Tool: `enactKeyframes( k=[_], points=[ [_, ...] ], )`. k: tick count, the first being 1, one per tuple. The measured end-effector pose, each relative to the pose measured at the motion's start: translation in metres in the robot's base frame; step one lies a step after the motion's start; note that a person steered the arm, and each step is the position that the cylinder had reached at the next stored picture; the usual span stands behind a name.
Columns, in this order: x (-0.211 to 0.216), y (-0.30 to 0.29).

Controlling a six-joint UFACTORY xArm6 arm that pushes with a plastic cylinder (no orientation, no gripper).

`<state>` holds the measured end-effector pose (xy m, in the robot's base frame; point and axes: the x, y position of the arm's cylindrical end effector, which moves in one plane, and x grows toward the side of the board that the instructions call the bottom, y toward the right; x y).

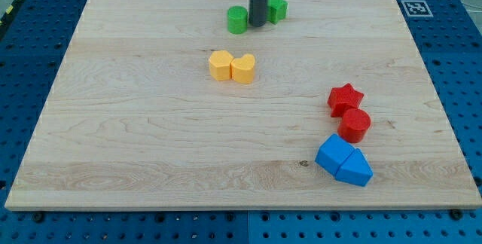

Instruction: Push the green circle diagonally to the top left of hexagon

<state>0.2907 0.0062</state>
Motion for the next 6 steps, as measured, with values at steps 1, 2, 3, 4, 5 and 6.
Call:
enactKeyframes(
  k=[1,2,3,4,5,6],
  points=[
    [0.0,-0.064],
    [0.001,-0.07],
    [0.025,-0.053],
    [0.035,-0.069],
    [0.007,-0.096],
    [-0.03,-0.136]
  ],
)
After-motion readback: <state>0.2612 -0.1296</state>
